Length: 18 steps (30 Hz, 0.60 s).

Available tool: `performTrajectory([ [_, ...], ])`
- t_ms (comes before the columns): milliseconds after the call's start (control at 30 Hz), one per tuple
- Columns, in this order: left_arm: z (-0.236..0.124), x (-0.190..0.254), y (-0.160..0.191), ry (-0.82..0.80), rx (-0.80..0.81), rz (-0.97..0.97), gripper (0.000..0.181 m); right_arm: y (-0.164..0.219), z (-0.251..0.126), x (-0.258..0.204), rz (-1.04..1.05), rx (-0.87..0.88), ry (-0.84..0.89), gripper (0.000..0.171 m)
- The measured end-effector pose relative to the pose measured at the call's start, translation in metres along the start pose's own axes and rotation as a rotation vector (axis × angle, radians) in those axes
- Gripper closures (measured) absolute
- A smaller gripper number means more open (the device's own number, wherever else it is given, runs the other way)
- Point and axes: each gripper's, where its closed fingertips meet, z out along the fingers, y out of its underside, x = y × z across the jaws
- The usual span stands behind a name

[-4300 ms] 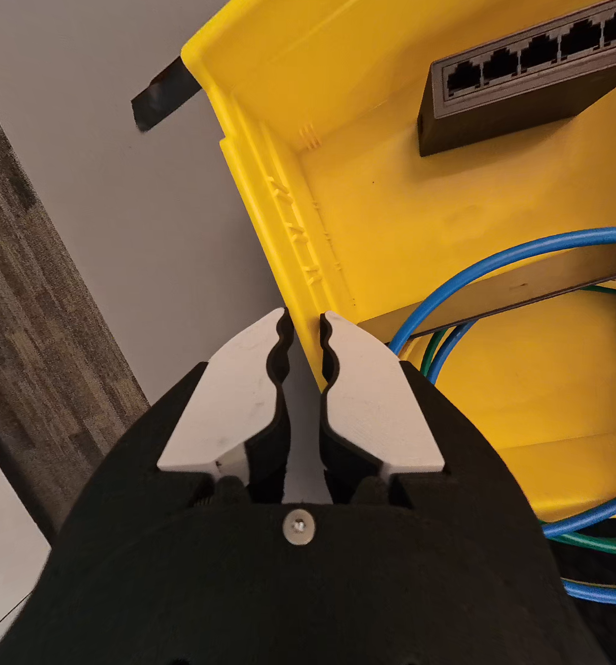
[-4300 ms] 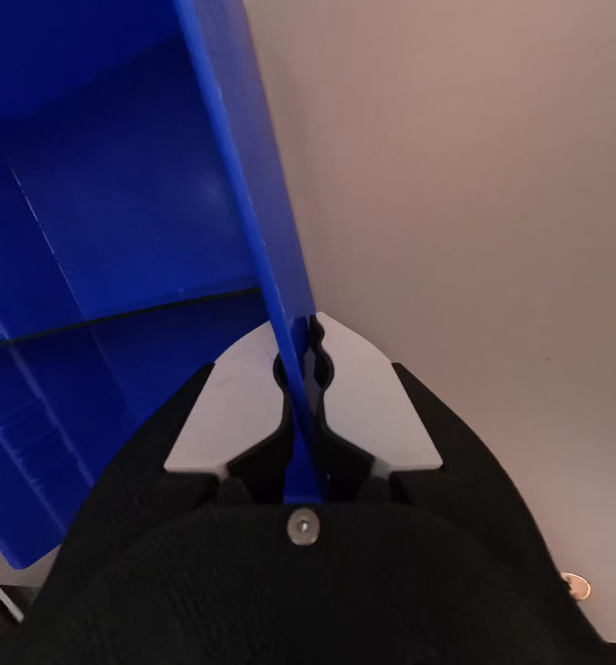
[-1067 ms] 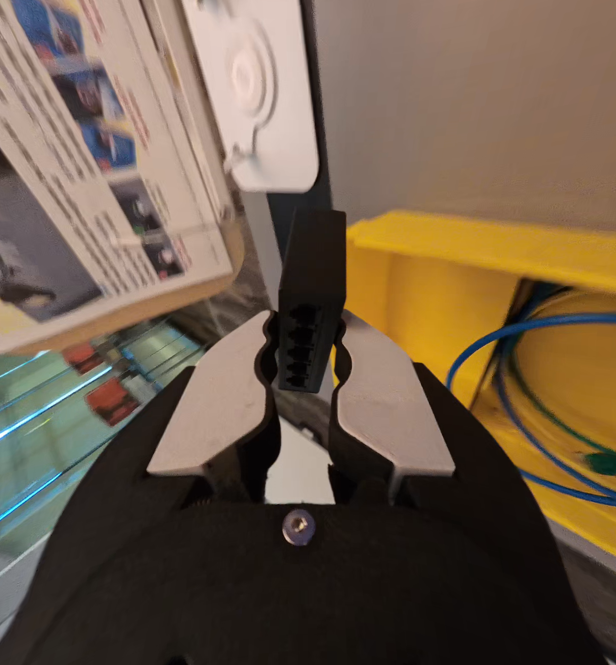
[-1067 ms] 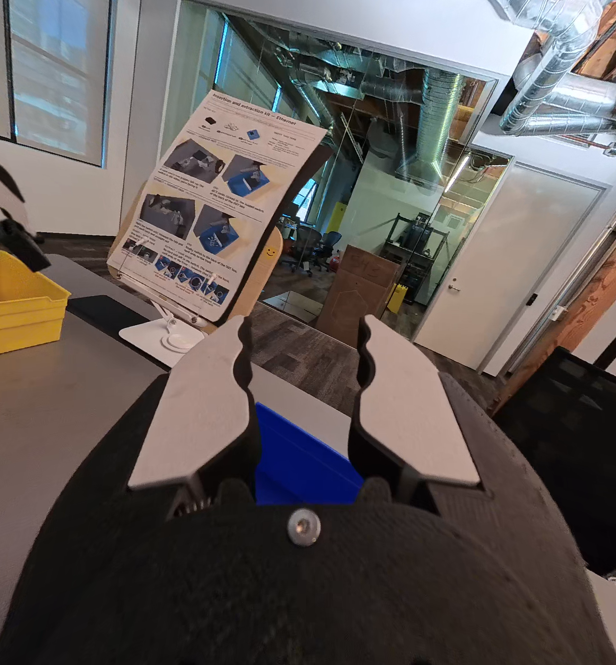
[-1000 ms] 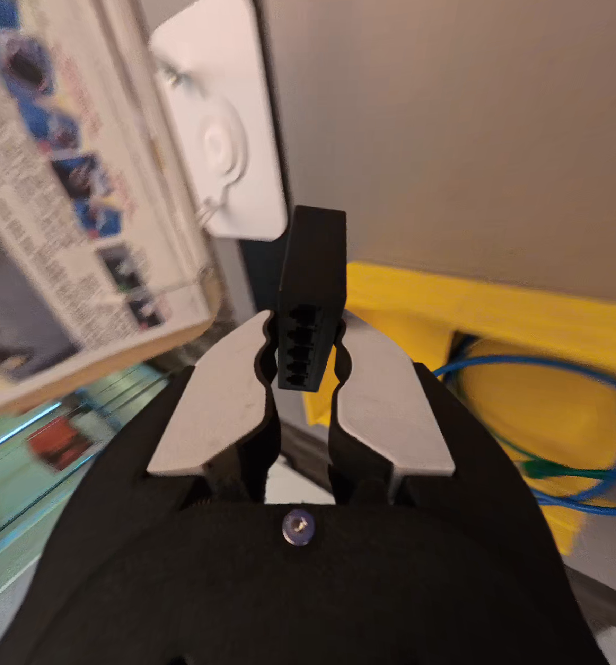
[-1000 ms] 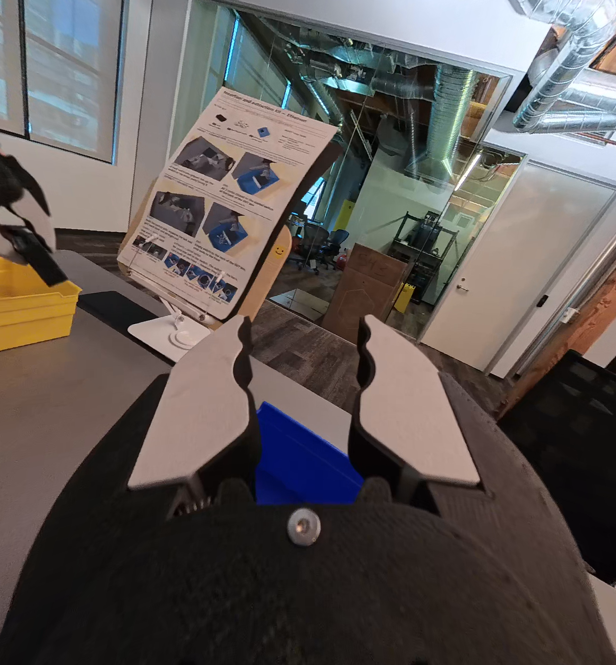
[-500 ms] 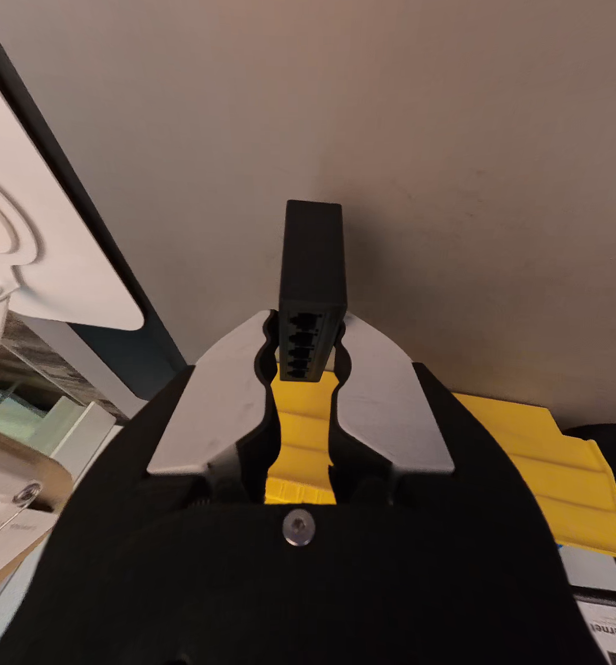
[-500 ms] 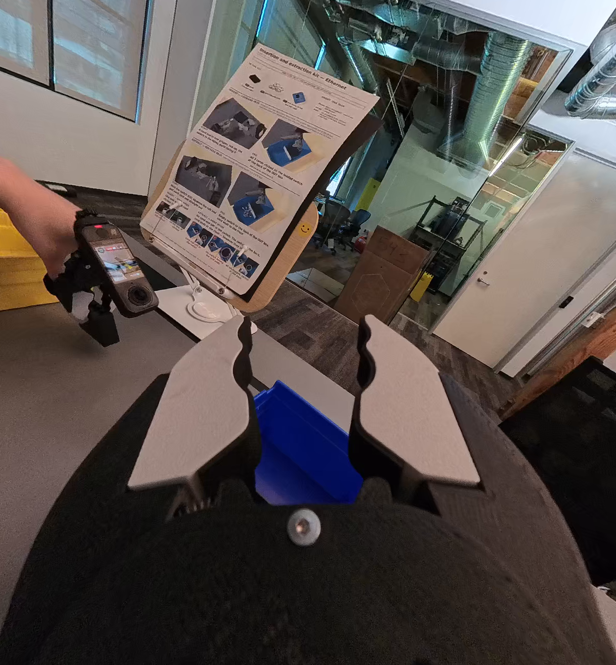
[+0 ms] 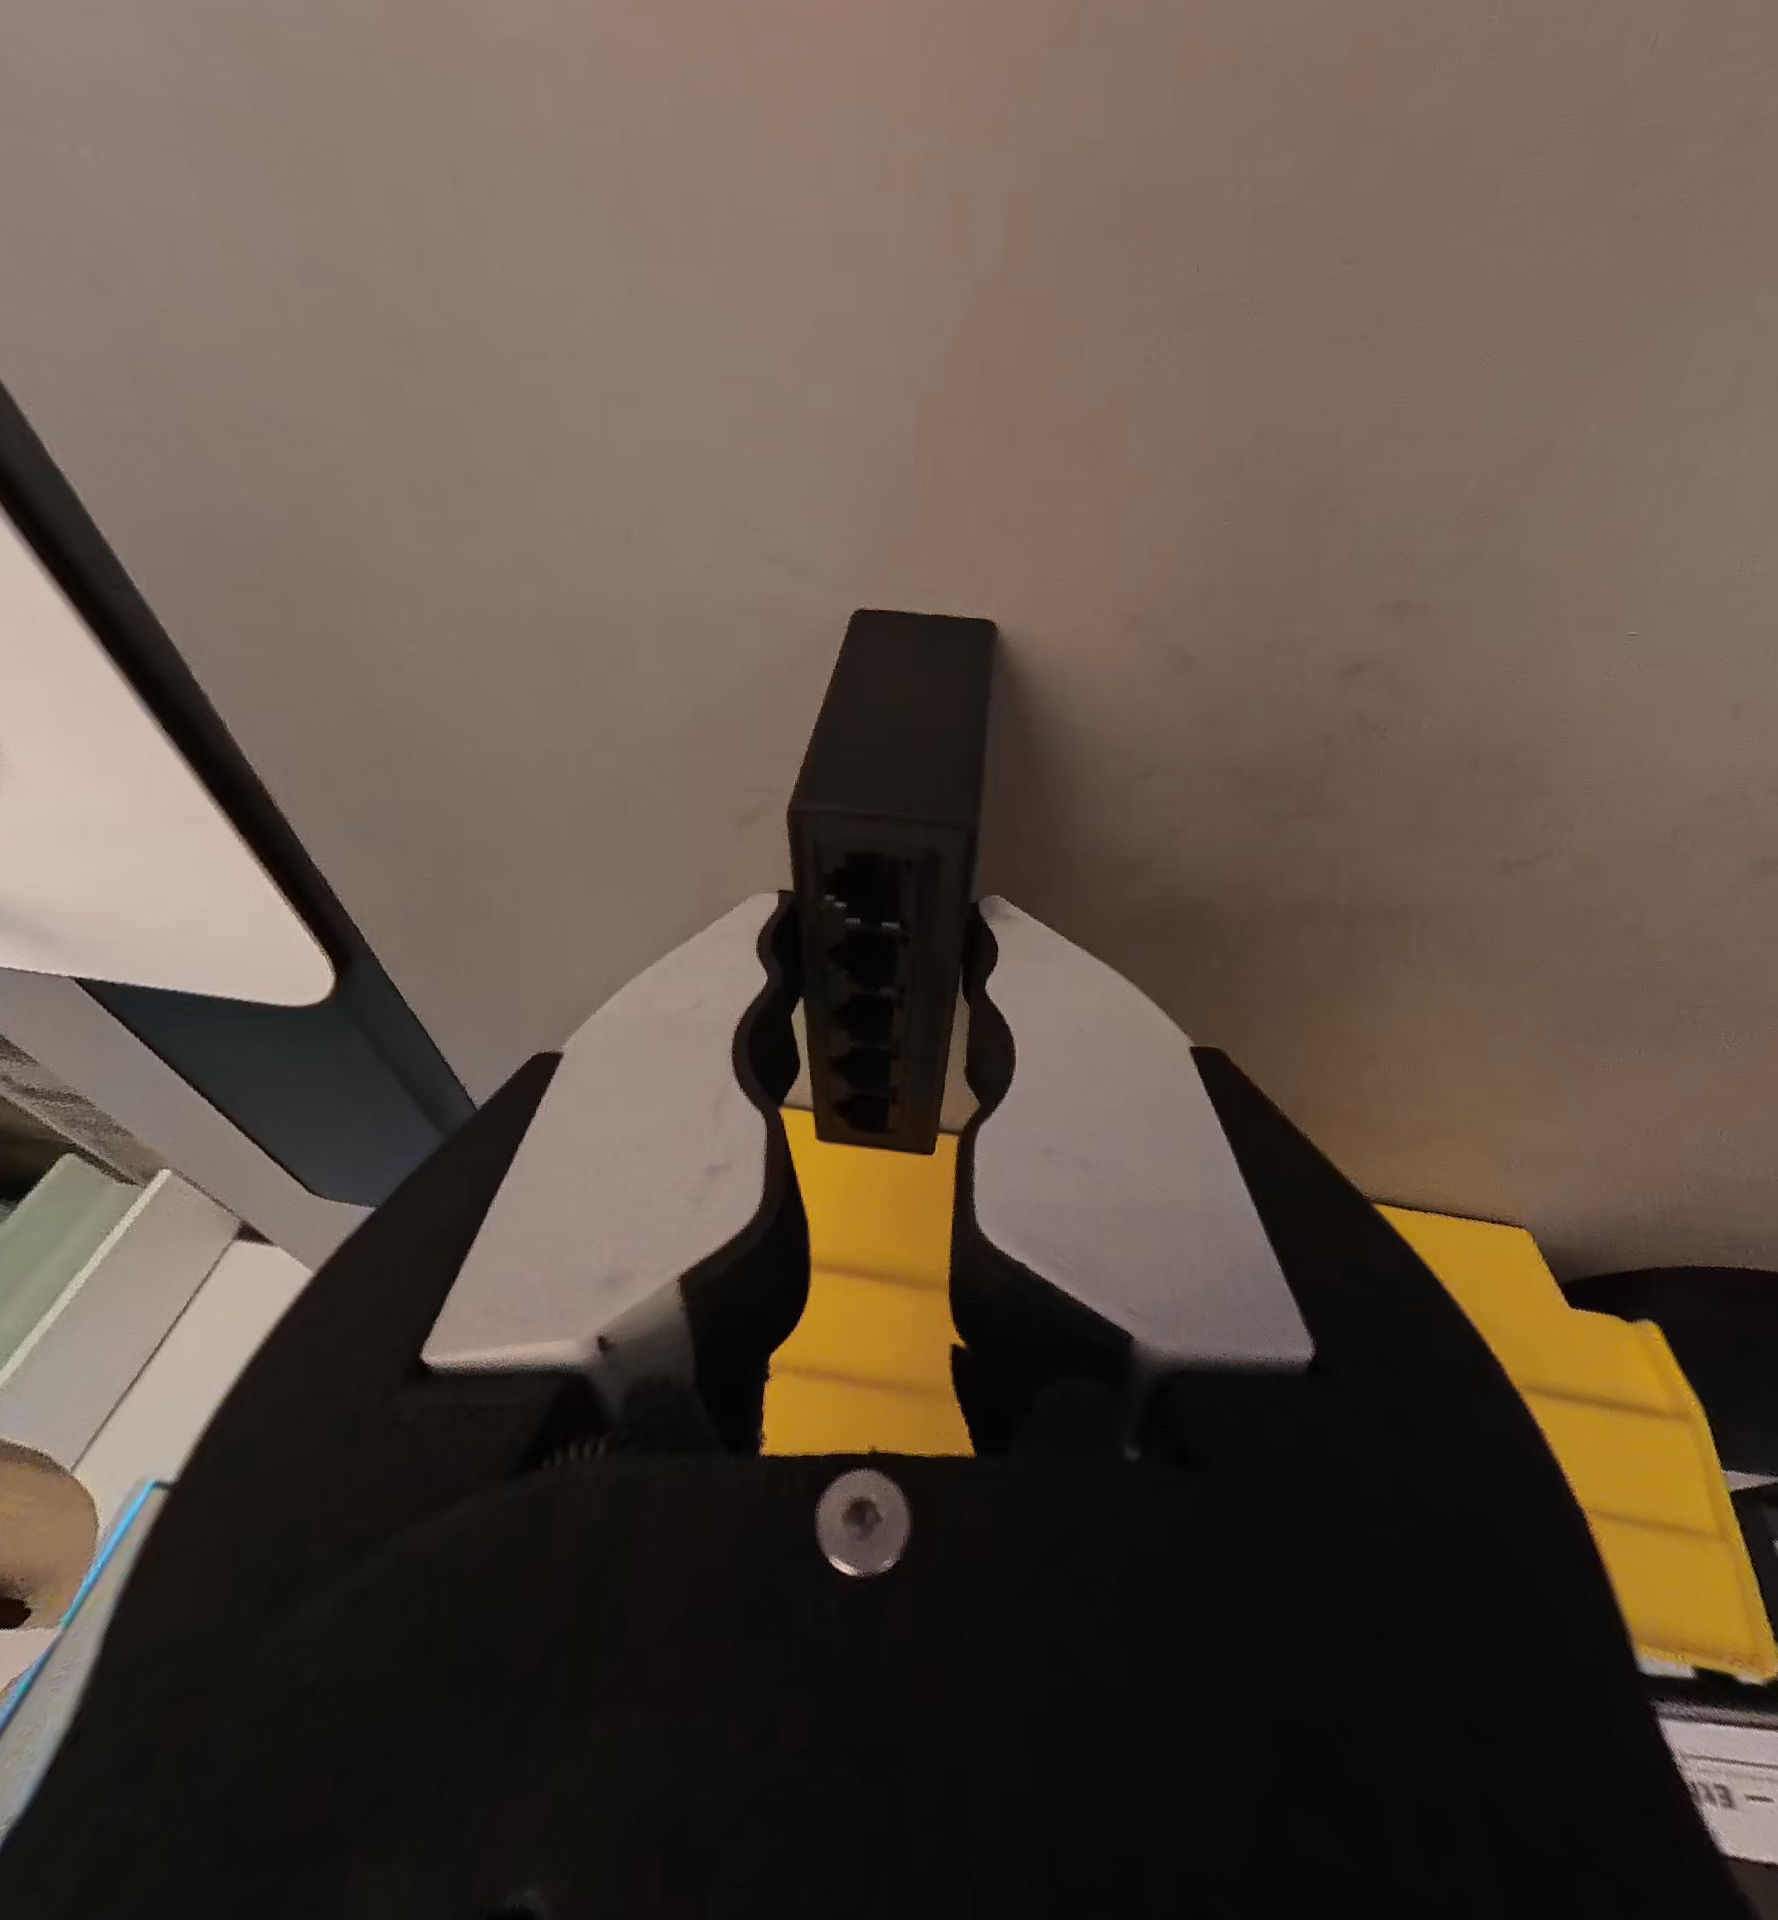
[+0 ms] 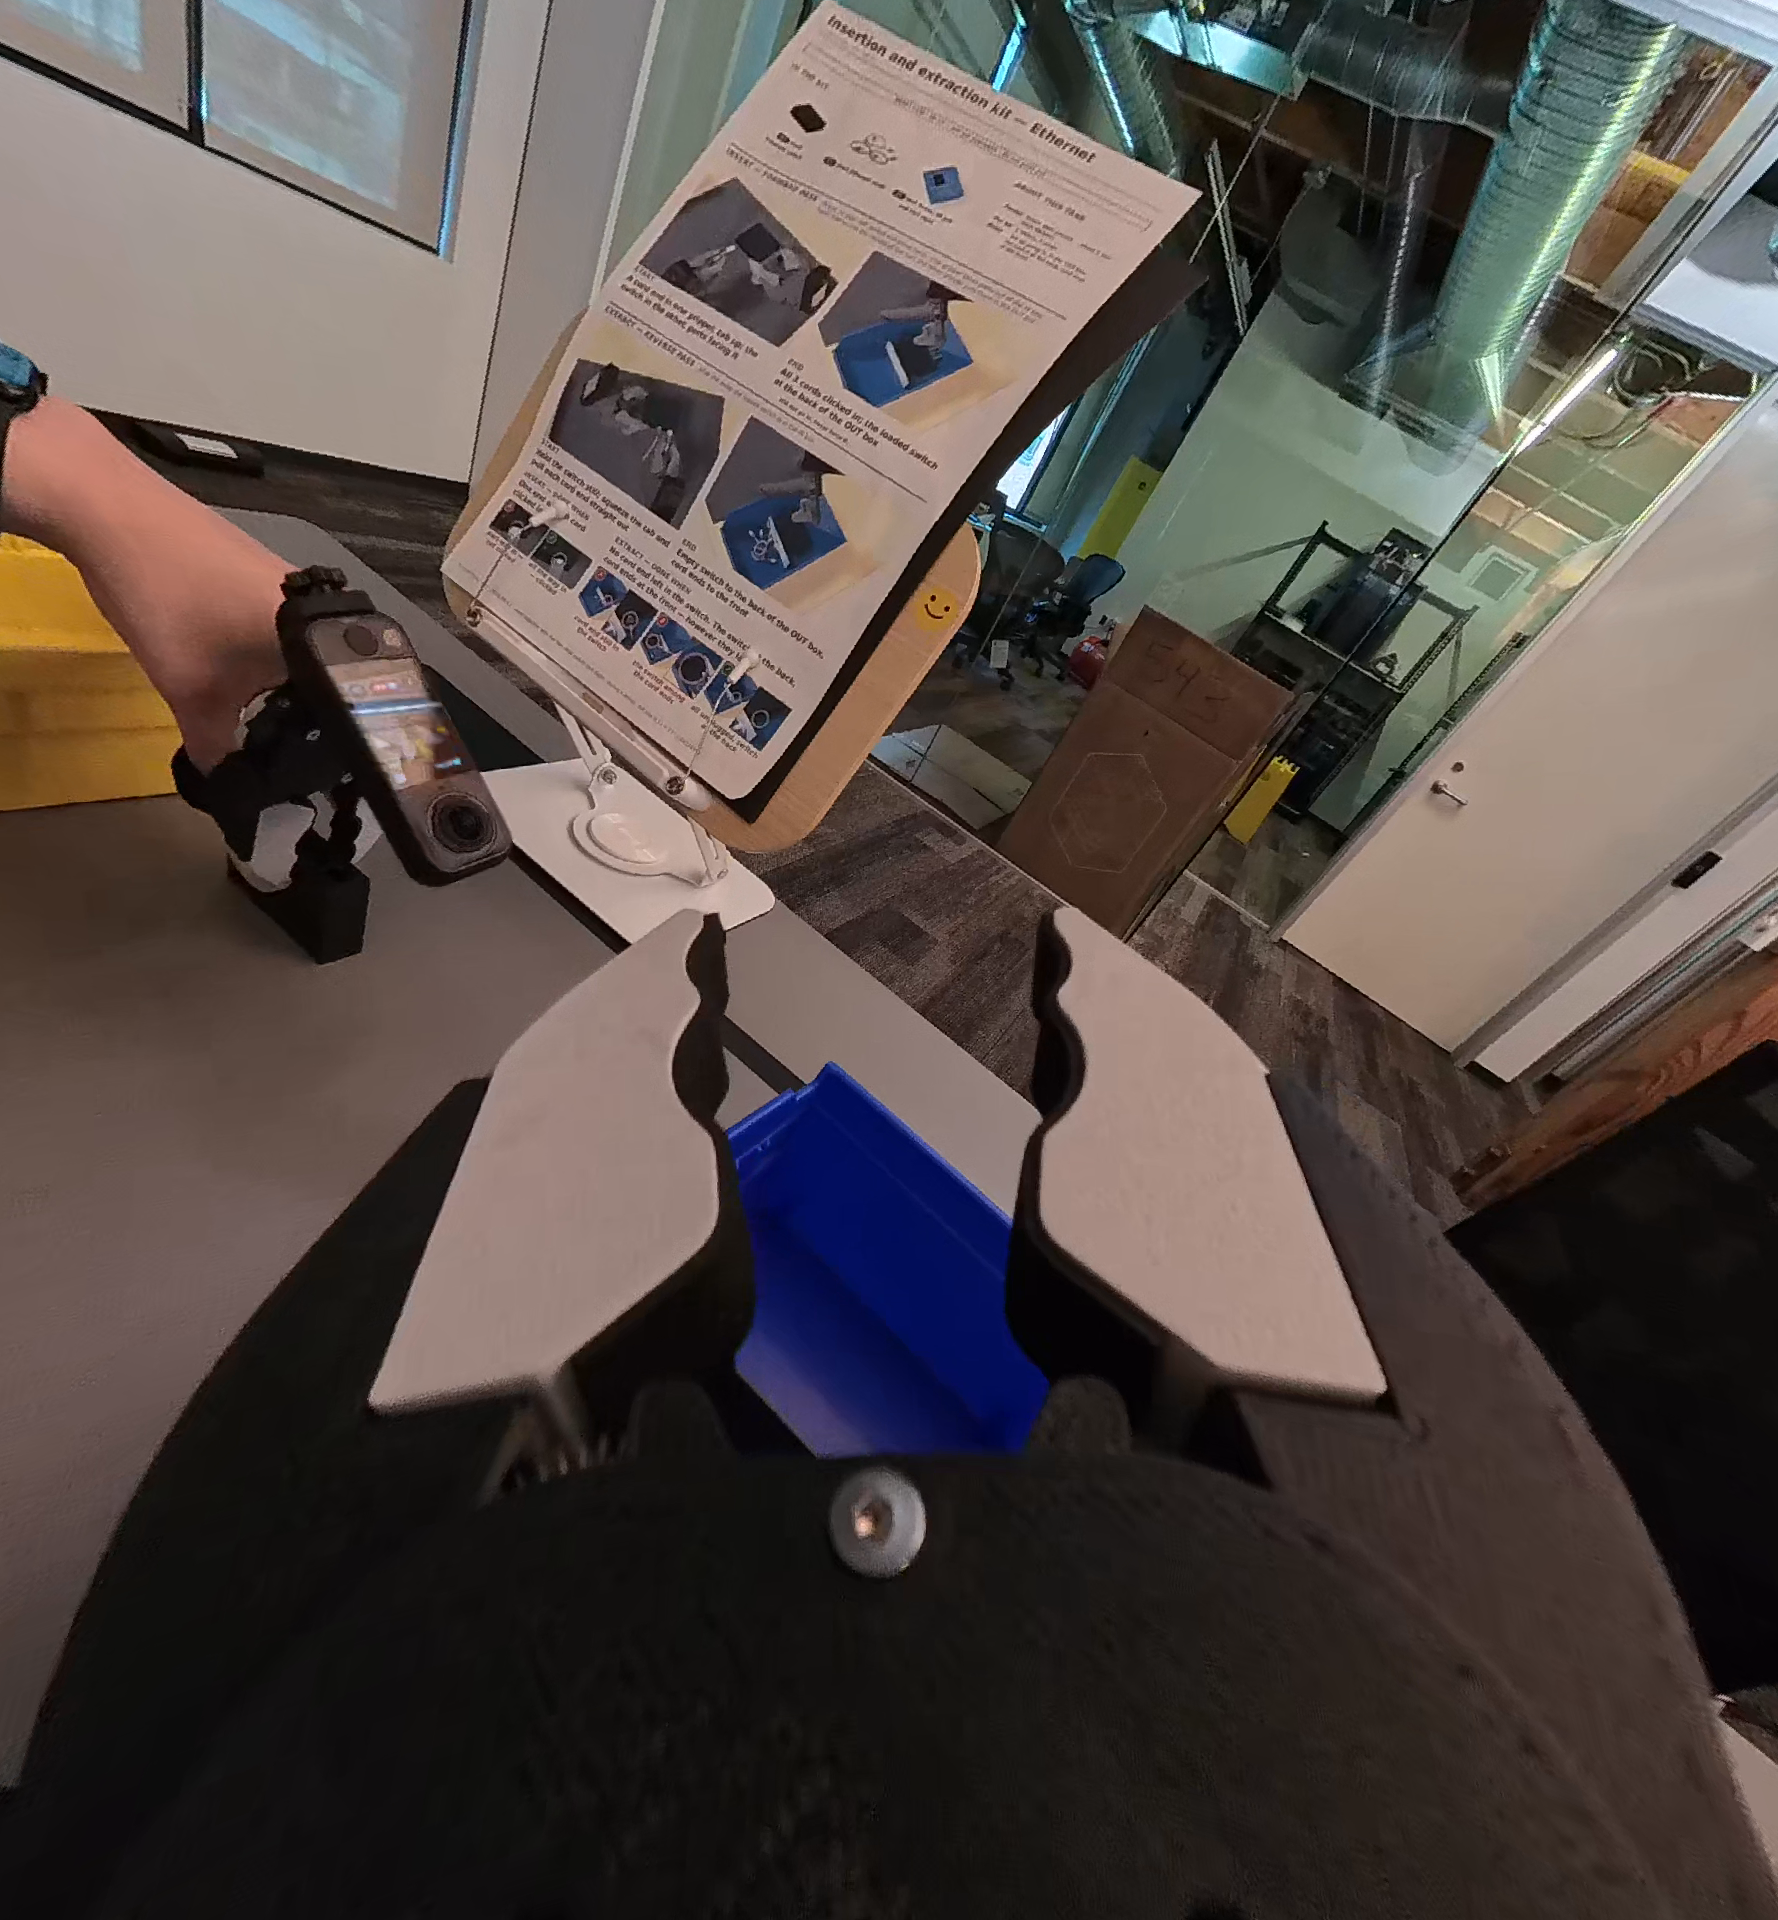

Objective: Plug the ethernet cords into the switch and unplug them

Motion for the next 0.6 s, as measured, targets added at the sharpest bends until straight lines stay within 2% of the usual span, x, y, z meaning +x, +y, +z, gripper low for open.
performTrajectory([
  [133, -0.027, -0.010, 0.002, -0.069, 0.091, -0.039, 0.136, -0.002, -0.002, 0.000, -0.006, 0.011, -0.001, 0.113],
  [233, -0.075, -0.021, 0.016, -0.155, 0.244, -0.100, 0.134, -0.004, -0.004, 0.001, -0.003, 0.023, 0.002, 0.113],
  [300, -0.112, -0.028, 0.041, -0.214, 0.368, -0.172, 0.135, -0.004, -0.005, 0.002, -0.002, 0.027, 0.006, 0.113],
  [367, -0.135, -0.031, 0.081, -0.228, 0.448, -0.283, 0.139, -0.003, -0.005, 0.003, -0.002, 0.024, 0.012, 0.113],
  [467, -0.121, -0.022, 0.158, -0.163, 0.427, -0.459, 0.141, -0.001, -0.007, 0.006, -0.001, 0.017, 0.022, 0.113],
  [533, -0.091, -0.011, 0.204, -0.131, 0.362, -0.542, 0.142, -0.003, -0.007, 0.006, 0.008, 0.029, 0.021, 0.113],
  [600, -0.063, 0.001, 0.233, -0.112, 0.342, -0.593, 0.143, -0.007, -0.006, 0.004, 0.015, 0.048, 0.008, 0.114],
])
